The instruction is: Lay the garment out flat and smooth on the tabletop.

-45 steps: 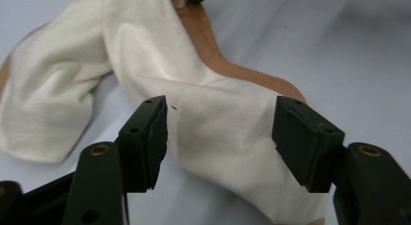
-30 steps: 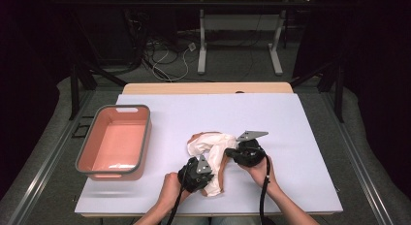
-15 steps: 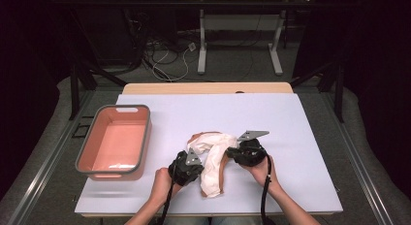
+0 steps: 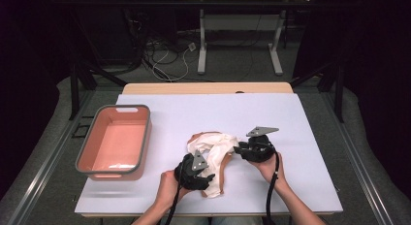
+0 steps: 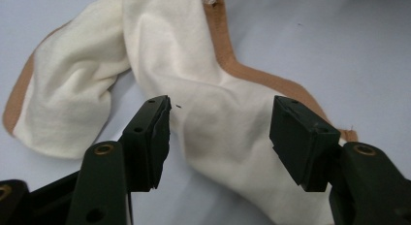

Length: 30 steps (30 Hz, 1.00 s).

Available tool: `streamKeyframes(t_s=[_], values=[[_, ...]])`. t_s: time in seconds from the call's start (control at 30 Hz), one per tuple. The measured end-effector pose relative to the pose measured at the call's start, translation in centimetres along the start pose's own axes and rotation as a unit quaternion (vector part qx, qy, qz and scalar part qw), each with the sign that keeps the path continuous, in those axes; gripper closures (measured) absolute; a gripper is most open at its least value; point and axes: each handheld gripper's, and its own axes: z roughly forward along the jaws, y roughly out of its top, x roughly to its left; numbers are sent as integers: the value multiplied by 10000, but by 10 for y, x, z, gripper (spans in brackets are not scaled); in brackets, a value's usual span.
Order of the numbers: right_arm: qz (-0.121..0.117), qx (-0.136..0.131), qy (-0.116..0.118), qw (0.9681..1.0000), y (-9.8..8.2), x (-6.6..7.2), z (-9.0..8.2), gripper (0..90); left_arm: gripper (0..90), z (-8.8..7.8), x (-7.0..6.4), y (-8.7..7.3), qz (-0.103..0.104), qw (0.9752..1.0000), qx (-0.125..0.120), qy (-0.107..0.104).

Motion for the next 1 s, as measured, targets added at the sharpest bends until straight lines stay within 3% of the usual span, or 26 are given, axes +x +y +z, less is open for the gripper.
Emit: streamKeyframes(t_s=[0.2,0.33,0.37,0.5,0.67,0.7,0.87,1.0], values=[[-59,191,-213,9996,-3,-5,6,568,420,13,-3,2,41,9999,109,-10],[-161,428,-227,9987,-4,-3,15,484,548,18,0,-1,71,9997,212,34],[-181,439,-234,9986,-4,-3,16,464,574,19,1,-3,-2,9998,213,29],[-202,496,-157,9984,-5,-4,18,401,679,21,6,-6,-32,9996,267,-114],[-316,529,-180,9979,-4,-6,17,427,788,18,8,-7,-40,9995,238,-188],[-244,526,-173,9982,-4,-5,16,449,800,17,10,-7,-9,9995,240,-193],[-265,503,-223,9981,-6,-6,15,526,817,9,19,-9,-173,9996,175,-157],[-274,492,-210,9982,-6,-6,15,537,819,2,31,-14,-368,9991,150,-124]])
